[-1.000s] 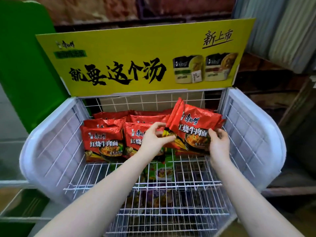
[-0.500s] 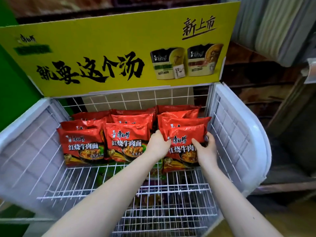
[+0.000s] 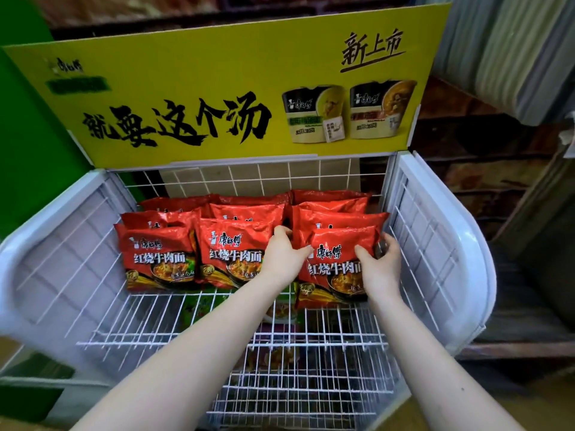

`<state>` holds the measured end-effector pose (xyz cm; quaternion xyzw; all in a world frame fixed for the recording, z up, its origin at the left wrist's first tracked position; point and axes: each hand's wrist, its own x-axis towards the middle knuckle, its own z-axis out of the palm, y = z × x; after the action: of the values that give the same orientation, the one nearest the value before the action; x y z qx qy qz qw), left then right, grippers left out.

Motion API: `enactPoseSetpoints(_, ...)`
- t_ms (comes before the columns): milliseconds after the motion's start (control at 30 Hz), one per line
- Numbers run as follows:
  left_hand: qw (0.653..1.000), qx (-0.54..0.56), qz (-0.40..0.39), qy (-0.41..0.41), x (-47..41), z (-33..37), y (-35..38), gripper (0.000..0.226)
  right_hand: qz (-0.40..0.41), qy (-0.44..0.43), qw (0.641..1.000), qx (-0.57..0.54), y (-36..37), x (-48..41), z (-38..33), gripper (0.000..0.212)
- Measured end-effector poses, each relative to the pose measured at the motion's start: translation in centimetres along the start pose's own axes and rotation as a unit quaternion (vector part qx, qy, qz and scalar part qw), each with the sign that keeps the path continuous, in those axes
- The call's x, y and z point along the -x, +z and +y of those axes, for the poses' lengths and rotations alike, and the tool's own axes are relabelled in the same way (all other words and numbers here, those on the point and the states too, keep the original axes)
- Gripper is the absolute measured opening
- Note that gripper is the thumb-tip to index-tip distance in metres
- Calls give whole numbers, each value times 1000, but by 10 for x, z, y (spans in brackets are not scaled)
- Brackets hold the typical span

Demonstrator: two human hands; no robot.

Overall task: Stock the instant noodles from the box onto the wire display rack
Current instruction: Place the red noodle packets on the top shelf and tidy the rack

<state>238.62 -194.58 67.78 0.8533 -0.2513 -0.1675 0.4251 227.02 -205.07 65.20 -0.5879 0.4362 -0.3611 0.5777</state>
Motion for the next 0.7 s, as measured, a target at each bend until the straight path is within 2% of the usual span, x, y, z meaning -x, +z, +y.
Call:
enactPoseSetpoints(133,999,28,20,25,13,2,-20,49,28,-64,997,36,-2,18,-16,54)
enactPoseSetpoints(300,996,53,-1,71,45,-9,-60,37,47,-101,993,43,14,64,-31,56)
enactPoseSetpoints(567,985,126,-73,89,107,-84,-137,10,-6,-99,995,12,62,189,-21,37)
enactPoseSetpoints(700,980,135,-133,66,138,-136,-153,10,-36,-62,997,34,81,243,10,35)
